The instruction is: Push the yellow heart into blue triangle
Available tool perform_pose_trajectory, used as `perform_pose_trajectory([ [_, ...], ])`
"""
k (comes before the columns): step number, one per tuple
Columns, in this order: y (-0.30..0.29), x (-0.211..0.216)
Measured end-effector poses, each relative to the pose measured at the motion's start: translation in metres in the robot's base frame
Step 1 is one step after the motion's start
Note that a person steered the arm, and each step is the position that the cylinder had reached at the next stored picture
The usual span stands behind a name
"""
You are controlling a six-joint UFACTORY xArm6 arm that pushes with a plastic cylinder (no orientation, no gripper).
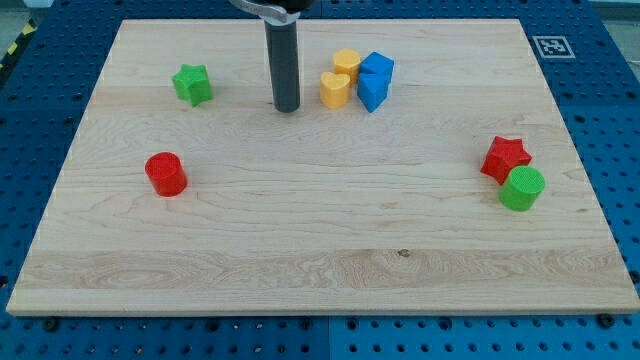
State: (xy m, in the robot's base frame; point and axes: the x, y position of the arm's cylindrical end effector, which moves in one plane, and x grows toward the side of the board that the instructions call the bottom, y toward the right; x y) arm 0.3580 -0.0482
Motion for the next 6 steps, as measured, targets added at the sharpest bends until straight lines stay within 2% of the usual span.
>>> perform_pose_trajectory([
  [4,0.042,-0.008],
  [6,0.039,-0.004],
])
